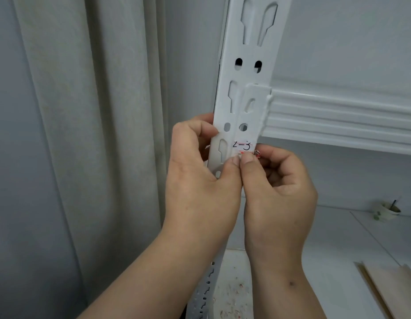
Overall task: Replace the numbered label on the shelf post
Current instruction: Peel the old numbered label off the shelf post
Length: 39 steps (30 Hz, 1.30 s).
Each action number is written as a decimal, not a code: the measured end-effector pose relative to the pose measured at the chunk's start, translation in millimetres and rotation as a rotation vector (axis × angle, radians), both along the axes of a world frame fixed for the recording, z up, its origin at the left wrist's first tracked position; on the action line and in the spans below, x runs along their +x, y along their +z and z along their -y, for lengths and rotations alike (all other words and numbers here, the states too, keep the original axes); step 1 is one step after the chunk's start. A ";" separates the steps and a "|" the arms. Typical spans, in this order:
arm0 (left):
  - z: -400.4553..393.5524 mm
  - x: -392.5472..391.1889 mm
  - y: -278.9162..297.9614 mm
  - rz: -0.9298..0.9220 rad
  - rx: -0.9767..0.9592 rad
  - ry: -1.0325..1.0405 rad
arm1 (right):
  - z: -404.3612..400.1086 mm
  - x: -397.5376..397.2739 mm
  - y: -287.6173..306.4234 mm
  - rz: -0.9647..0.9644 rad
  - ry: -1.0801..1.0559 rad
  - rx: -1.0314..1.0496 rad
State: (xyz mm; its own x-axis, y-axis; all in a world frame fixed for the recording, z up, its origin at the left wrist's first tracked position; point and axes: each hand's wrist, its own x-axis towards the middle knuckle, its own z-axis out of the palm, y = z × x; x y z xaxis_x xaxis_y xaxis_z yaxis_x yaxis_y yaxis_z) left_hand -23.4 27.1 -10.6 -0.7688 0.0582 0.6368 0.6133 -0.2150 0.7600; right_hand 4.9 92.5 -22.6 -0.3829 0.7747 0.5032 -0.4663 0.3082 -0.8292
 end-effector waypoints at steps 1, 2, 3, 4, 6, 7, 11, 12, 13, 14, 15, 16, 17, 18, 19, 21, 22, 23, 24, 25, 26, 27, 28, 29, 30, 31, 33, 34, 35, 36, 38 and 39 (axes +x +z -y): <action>0.4 -0.1 0.8 0.007 0.005 -0.012 | 0.5 -0.8 -1.4 -0.003 -0.016 0.011; 0.3 0.2 1.2 0.016 0.008 -0.024 | 0.5 -0.8 -2.4 -0.006 -0.027 0.020; 0.7 0.1 1.4 0.029 0.009 -0.031 | 0.3 -0.7 -3.2 -0.013 -0.030 0.026; 1.4 -0.5 1.3 0.042 0.006 -0.033 | 0.4 -1.1 -3.9 -0.020 -0.029 0.033; 2.6 -0.7 0.9 0.070 -0.006 -0.036 | 0.3 -1.1 -5.5 -0.025 -0.035 0.050; 3.6 -0.4 0.9 0.078 -0.016 -0.033 | 0.8 -0.8 -5.8 -0.029 -0.032 0.052; 5.0 -0.2 1.8 0.105 -0.028 -0.027 | 0.2 1.2 -4.8 -0.050 0.022 0.035; 4.4 -0.1 2.1 0.113 -0.030 -0.027 | -1.1 1.5 -3.8 -0.050 0.035 0.036; 3.9 -0.2 1.8 0.119 -0.030 -0.030 | -2.4 1.4 -3.0 -0.047 0.041 0.040; 3.0 -0.5 1.5 0.123 -0.028 -0.034 | -3.7 1.0 -2.7 -0.046 0.042 0.047; 2.1 -1.0 0.6 0.125 -0.026 -0.038 | -4.4 0.6 -3.0 -0.047 0.042 0.052; 1.2 -0.8 0.0 0.128 -0.025 -0.039 | -4.7 0.3 -3.9 -0.050 0.044 0.052; 0.6 -0.9 -0.9 0.132 -0.022 -0.034 | -4.5 0.4 -4.9 -0.056 0.048 0.049; 0.0 -0.6 -1.2 0.137 -0.015 -0.032 | -4.4 0.3 -5.7 -0.061 0.051 0.043; -0.1 -0.2 -1.1 0.142 -0.008 -0.035 | -4.1 0.7 -6.0 -0.065 0.054 0.036; -0.1 -0.6 -1.0 0.145 0.005 -0.054 | -3.8 0.7 -5.7 -0.072 0.053 0.031; -0.2 -1.5 -1.3 0.139 0.005 -0.058 | -3.9 0.4 -5.7 -0.076 0.050 0.032; 0.2 -2.9 -2.2 0.130 -0.002 -0.056 | -3.5 0.1 -5.9 -0.079 0.046 0.033; 0.2 -4.0 -3.0 0.122 -0.009 -0.051 | -3.2 -0.3 -6.2 -0.082 0.041 0.035; -0.2 -5.2 -3.9 0.117 -0.009 -0.046 | -3.0 -0.9 -6.5 -0.084 0.036 0.040; -0.3 -5.7 -4.4 0.114 -0.005 -0.046 | -2.9 -1.2 -6.7 -0.085 0.030 0.047; -0.3 -6.4 -4.8 0.112 -0.001 -0.047 | -2.8 -1.6 -6.6 -0.086 0.025 0.054; -0.2 -6.6 -4.8 0.111 -0.001 -0.048 | -3.0 -2.1 -6.6 -0.090 0.022 0.059; -0.2 -6.9 -5.0 0.110 -0.002 -0.049 | -3.5 -2.2 -6.7 -0.094 0.022 0.062; -0.4 -7.3 -5.4 0.110 -0.002 -0.051 | -4.2 -2.3 -6.9 -0.096 0.023 0.067; -0.5 -7.6 -5.6 0.109 0.001 -0.053 | -4.6 -2.3 -6.8 -0.095 0.024 0.074; -0.1 -8.1 -5.4 0.105 0.009 -0.061 | -5.0 -2.5 -5.8 -0.093 0.020 0.086; -0.2 -8.3 -5.1 0.100 0.012 -0.065 | -5.5 -3.2 -5.6 -0.096 0.019 0.088; -0.5 -8.2 -4.9 0.096 0.018 -0.070 | -5.7 -3.7 -5.8 -0.099 0.020 0.087; -0.9 -8.2 -4.6 0.095 0.024 -0.074 | -5.8 -4.3 -5.9 -0.100 0.023 0.084; -1.7 -8.4 -4.3 0.100 0.041 -0.076 | -6.1 -4.9 -5.5 -0.097 0.038 0.073; -2.0 -8.1 -4.2 0.103 0.046 -0.075 | -6.8 -4.3 -5.3 -0.096 0.050 0.067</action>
State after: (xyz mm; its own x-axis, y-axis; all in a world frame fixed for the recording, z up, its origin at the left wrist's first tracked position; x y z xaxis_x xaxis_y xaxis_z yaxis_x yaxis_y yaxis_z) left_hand -31.5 29.1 -14.8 -0.8247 0.0905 0.5583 0.5137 -0.2933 0.8063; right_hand 0.6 99.3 -27.9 -0.3674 0.7195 0.5894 -0.5589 0.3357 -0.7582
